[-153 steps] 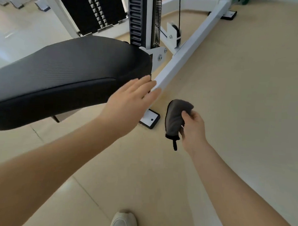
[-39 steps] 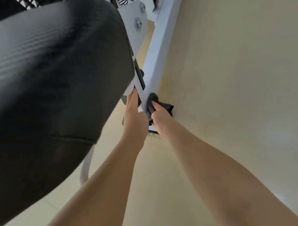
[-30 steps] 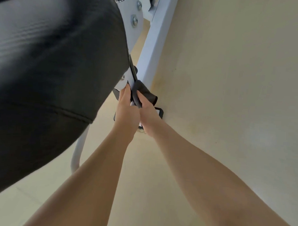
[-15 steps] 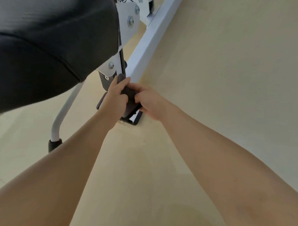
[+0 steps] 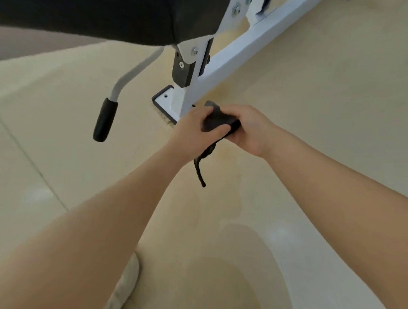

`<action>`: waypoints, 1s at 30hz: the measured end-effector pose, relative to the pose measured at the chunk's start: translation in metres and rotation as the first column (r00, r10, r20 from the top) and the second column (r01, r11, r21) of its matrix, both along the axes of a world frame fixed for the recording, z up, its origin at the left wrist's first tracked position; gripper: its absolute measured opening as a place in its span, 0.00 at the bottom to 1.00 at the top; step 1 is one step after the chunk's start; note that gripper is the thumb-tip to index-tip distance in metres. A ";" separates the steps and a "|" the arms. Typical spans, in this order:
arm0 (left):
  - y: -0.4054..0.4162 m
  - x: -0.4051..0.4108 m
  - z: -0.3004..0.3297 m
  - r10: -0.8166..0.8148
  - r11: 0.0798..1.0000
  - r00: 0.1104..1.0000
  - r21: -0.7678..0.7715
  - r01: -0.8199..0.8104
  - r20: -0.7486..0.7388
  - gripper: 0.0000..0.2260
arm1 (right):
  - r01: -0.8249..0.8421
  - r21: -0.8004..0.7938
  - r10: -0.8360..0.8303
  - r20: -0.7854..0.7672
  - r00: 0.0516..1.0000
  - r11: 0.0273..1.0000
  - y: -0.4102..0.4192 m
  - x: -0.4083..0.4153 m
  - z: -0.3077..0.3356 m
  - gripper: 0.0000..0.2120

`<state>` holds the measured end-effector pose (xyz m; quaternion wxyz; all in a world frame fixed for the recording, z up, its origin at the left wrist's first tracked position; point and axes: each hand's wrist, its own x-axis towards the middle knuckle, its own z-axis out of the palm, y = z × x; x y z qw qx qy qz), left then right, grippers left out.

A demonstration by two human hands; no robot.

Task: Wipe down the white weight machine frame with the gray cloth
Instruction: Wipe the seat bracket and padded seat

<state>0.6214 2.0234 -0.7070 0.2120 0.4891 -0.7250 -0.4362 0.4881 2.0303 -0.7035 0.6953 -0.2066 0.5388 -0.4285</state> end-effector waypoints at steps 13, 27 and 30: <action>0.171 0.119 0.047 0.624 0.781 0.778 0.070 -0.620 -0.077 0.05 | -0.750 -0.145 0.711 -0.246 0.659 0.645 0.106 0.114 0.043 0.25; 0.308 0.274 0.101 0.815 0.578 0.577 0.145 -0.803 -0.050 0.18 | -0.873 -0.246 0.668 -0.567 0.483 0.422 0.227 0.288 0.095 0.12; 0.327 0.309 0.132 0.794 0.602 0.608 0.151 -0.784 -0.004 0.18 | -0.907 -0.199 0.649 -0.643 0.406 0.371 0.246 0.322 0.127 0.13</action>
